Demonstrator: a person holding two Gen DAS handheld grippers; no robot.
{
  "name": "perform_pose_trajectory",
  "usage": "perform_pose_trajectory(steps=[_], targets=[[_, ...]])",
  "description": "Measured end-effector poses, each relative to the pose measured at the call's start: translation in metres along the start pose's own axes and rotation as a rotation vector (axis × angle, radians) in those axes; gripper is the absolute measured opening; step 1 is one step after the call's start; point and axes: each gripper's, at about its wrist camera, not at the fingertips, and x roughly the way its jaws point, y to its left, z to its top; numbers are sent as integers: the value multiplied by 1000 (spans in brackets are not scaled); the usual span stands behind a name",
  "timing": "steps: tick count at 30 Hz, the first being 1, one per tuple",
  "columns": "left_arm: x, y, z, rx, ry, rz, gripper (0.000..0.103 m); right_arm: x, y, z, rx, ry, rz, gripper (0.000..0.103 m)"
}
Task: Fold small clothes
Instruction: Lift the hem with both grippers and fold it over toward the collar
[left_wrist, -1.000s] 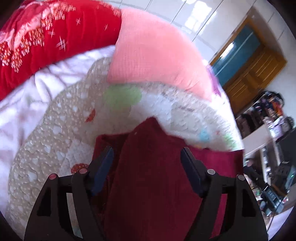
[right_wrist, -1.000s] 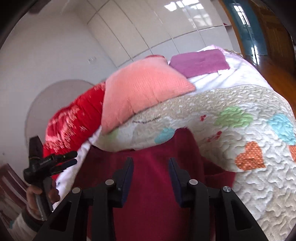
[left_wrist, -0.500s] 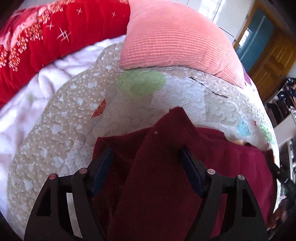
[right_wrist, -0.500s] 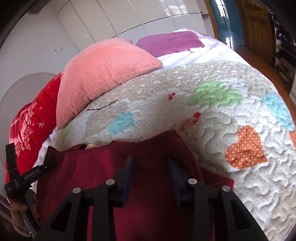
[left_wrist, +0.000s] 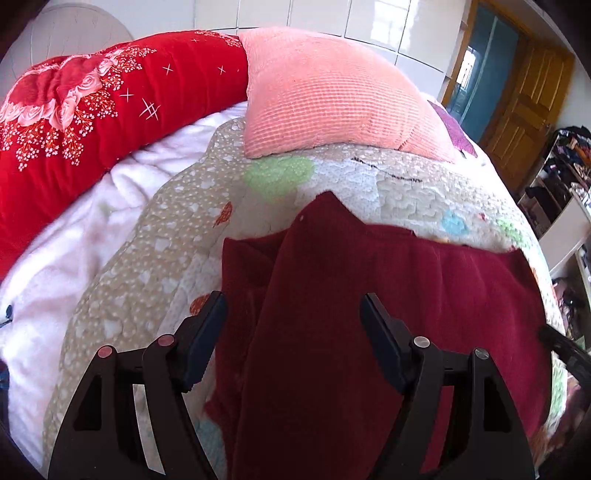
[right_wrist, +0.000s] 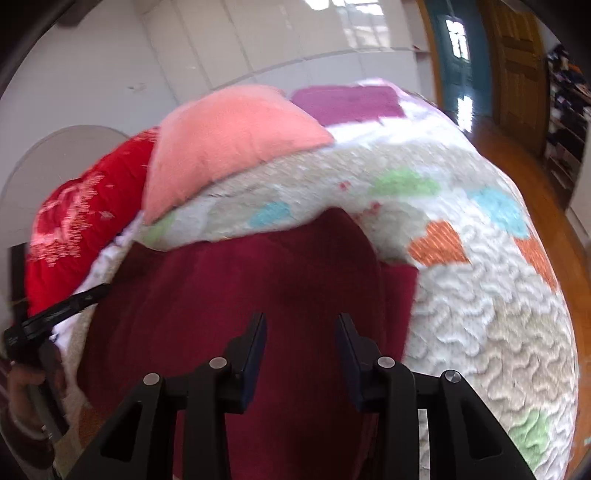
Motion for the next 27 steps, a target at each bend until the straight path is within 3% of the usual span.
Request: perform_pose_trajectory(steps=[3,17,23,27], targets=[[-5,2,-7,-12,13,-10,75,21,-12,-8,48,48,-9,38],[-22,22,-38,-37,46,-33,75,-29,15,-36,-9,34,31,40],[-9,40,-56,-70,103,-22,75,-14,4,-46,20,45,-3,41],[-6,50,-64,-120,125,-56,76,-8,6,-45,-6,58,-20,41]])
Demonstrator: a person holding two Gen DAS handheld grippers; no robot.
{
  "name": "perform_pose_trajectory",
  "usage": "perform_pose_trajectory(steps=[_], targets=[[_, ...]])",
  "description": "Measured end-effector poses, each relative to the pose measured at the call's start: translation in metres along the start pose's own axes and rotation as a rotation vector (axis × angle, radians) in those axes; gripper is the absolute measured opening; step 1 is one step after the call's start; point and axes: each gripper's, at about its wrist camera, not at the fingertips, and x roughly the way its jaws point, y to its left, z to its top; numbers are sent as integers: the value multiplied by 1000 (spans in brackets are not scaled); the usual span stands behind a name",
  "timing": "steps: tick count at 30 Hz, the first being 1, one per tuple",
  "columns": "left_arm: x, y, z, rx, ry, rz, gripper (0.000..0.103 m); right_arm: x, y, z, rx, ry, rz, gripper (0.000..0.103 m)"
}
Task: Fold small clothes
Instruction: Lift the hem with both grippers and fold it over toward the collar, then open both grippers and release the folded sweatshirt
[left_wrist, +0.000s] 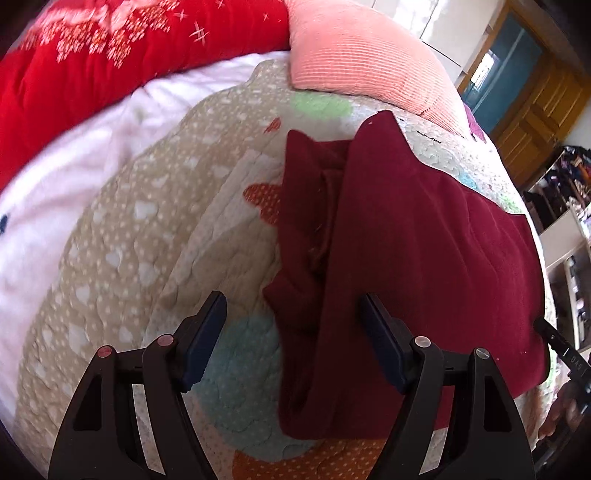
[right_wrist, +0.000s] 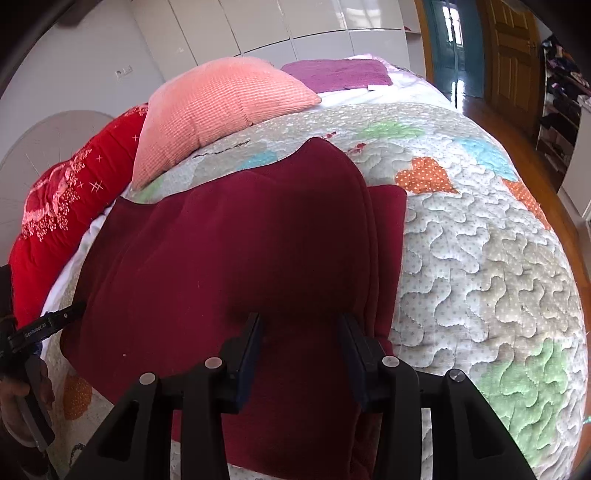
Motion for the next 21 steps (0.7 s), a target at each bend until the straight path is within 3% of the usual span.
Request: perform_pose_trajectory(steps=[5,8,10,15,21], targets=[[-7,1,-8,3,-4,-7,76,-22,8,4,5,-33,26,41],[-4,1,-13,20,-17,0,78,-27,7,5,12,-64,-13,43],[-3,0,-15,23,-25,4,78,-16,-1,5,26,-31,-56,43],[-5,0,-19,46,-14,2,78,-3,0,7,-4,22,-65,43],[-7,5,-23,22,-18,-20,78,-22,28,16,3,-22,44,43]])
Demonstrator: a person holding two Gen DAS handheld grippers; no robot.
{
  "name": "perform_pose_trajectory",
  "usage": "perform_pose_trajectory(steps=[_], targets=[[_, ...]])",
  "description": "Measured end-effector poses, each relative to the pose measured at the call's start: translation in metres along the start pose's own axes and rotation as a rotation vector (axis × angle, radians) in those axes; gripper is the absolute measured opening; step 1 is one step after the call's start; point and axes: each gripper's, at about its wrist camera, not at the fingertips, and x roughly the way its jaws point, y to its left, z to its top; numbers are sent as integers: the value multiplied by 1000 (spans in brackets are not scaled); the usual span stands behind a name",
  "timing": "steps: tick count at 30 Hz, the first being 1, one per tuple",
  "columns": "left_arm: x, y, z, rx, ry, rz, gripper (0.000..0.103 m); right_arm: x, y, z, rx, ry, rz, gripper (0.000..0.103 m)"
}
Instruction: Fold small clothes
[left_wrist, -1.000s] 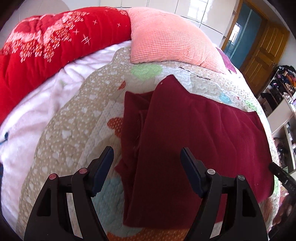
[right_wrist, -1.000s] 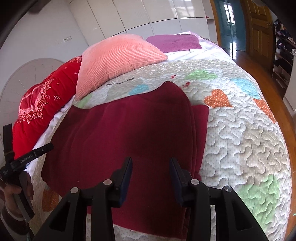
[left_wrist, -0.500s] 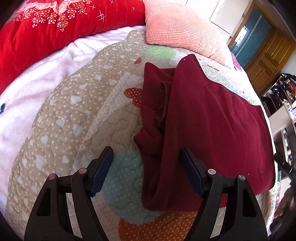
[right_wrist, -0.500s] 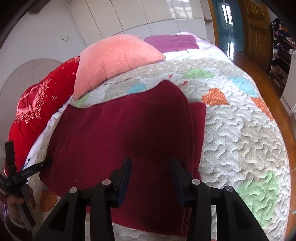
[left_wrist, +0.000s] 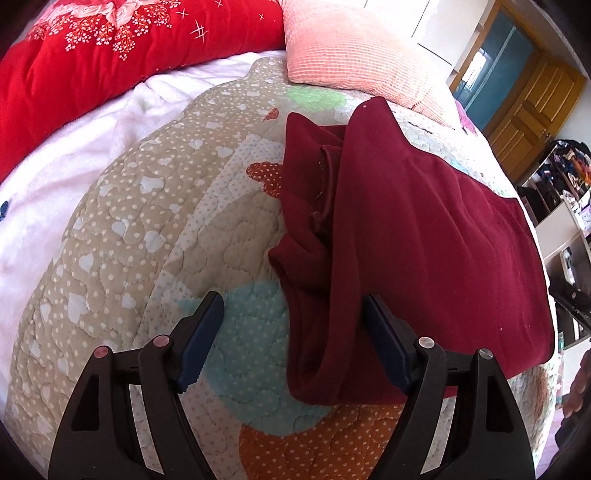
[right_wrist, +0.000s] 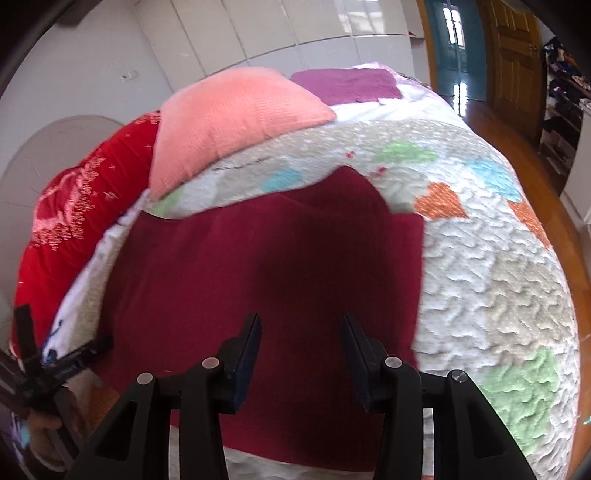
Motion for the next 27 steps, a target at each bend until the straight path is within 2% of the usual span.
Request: perform_pose_trajectory(steps=[4,8,13,18,25,27], targets=[[0,3,-2,-8,-14,-23,79,16,38,9,-21,30,93,43],[-1,8,-6,-15,-44,-65,80,42,85,15,-82,64,125,43],[-1,10,-7,-13,-58,-94,82,81,146,39,-84,113,222,43],[0,17,-3,-25,-42,-149,84,122,206,70,-140,135,189,43],[-1,21,-2,-42,-39,-181,84,176,264,77,-269,248,124,43],[-2,21,-3,-41,-39,-181,84,186,266,73,-303,261,98,34]])
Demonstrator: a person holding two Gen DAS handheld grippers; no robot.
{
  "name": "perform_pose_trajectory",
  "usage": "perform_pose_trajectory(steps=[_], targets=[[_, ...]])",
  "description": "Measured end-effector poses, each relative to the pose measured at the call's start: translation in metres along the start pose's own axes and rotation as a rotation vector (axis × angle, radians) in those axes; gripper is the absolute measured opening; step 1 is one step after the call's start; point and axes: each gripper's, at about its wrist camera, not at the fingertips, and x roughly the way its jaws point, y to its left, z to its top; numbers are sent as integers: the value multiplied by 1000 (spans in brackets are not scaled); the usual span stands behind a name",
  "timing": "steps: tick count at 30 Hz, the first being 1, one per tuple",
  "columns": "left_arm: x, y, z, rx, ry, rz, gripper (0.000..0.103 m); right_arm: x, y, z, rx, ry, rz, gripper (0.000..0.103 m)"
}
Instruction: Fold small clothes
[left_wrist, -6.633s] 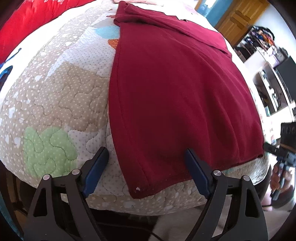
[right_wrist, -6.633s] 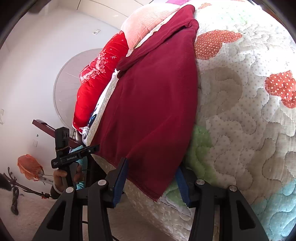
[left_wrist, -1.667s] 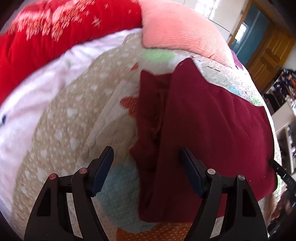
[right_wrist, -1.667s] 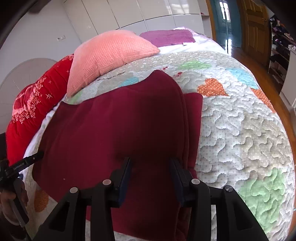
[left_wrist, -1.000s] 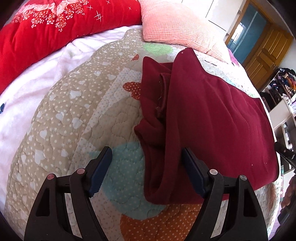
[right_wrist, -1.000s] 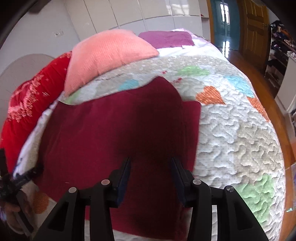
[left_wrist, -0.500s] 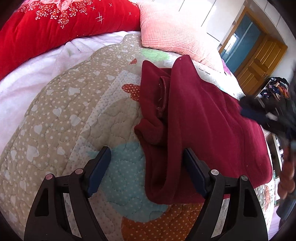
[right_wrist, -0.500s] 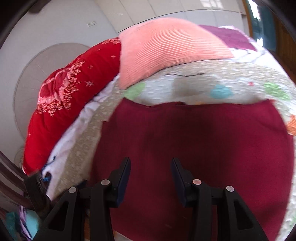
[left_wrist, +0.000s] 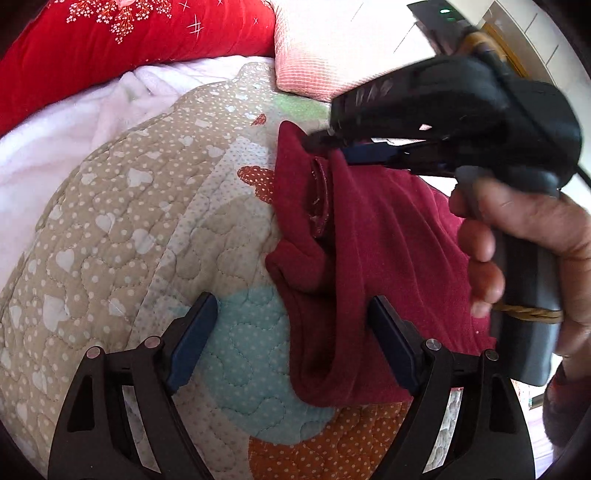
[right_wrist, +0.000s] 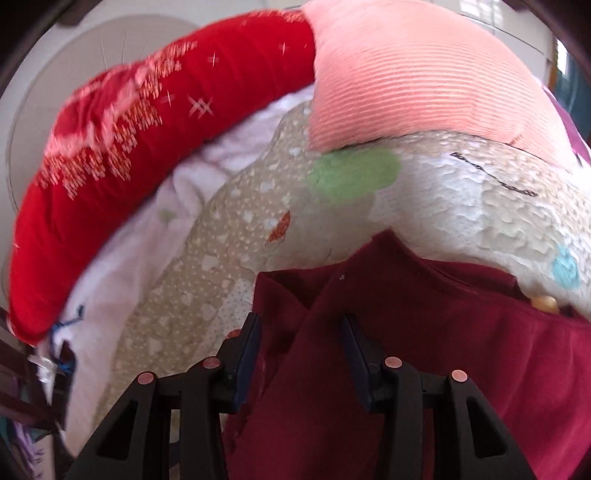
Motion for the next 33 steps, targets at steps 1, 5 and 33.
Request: perform_pose_trajectory(steps=[1,5,33], targets=[[0,0,0,0,0,0,84,3,1,0,-13,0,-27,20],[-2,1,-1,-7,3,-5,84,-7,-5,-3,6,-56,-6,7],[1,15,3,-44,-2,-51,84,15,37,-10,-90,116,-89,59]])
